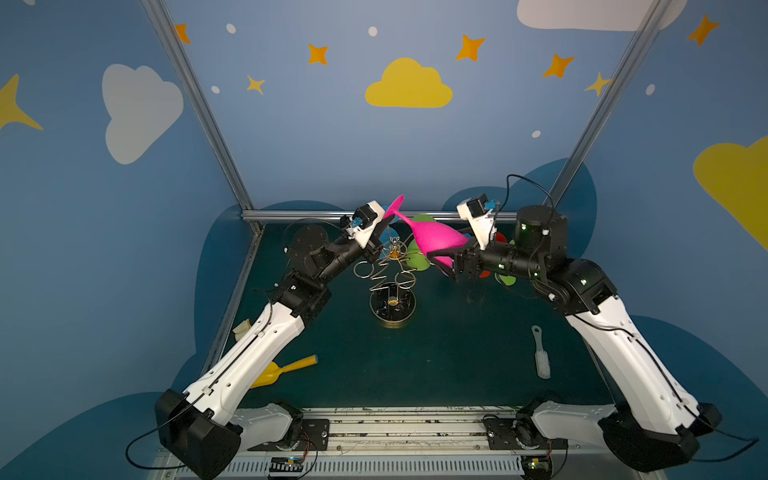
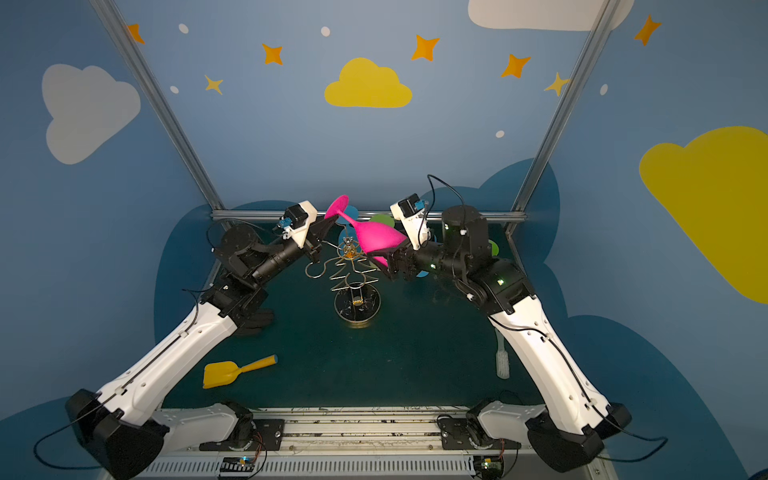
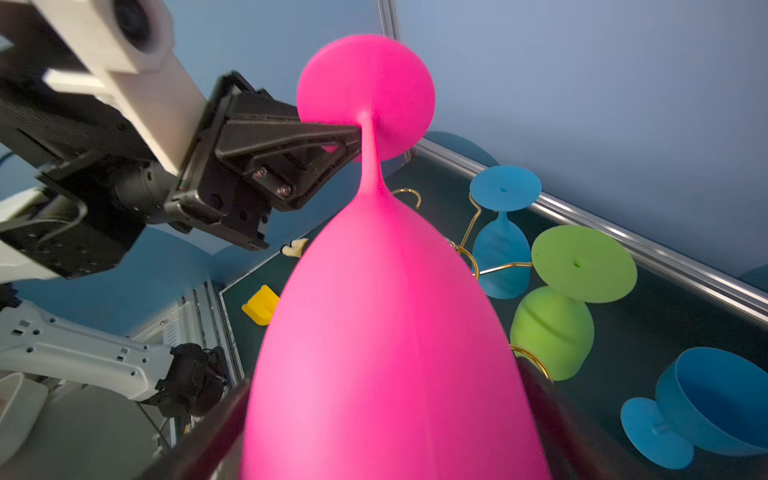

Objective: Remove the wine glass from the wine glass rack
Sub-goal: 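Carry the magenta glass with both grippers away from the rack, turning it sideways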

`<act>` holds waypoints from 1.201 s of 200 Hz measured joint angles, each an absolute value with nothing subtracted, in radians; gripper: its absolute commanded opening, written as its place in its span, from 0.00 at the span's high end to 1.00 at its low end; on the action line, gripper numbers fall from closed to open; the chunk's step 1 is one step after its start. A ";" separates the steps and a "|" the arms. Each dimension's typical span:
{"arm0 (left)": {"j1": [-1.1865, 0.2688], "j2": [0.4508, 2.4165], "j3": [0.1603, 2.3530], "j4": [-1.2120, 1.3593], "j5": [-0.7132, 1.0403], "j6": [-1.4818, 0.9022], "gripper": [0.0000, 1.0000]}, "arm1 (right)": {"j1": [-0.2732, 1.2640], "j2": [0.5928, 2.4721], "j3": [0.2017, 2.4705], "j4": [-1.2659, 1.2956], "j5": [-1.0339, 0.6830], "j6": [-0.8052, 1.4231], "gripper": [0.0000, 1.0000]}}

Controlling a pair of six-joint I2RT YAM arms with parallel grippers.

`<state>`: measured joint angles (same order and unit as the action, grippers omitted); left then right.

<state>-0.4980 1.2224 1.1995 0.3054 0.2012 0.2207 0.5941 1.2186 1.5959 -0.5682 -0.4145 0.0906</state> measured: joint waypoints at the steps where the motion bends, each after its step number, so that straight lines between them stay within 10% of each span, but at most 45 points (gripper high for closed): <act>1: -0.498 1.221 1.197 0.308 0.199 0.214 0.97 | 0.591 1.214 1.591 -0.562 -0.416 0.094 0.13; 89: -0.491 1.202 1.101 0.369 0.130 0.006 0.97 | 0.479 1.026 1.425 -0.350 -0.449 0.171 0.21; 240: -0.489 1.198 1.090 0.406 0.171 -0.043 0.97 | 0.452 1.185 1.417 -0.244 -0.555 0.322 1.00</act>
<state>-0.4892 1.1980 1.0897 0.4061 0.1711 -0.0433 0.4519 1.1851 1.4170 -0.2440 -0.5552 0.3218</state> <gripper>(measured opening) 0.050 0.057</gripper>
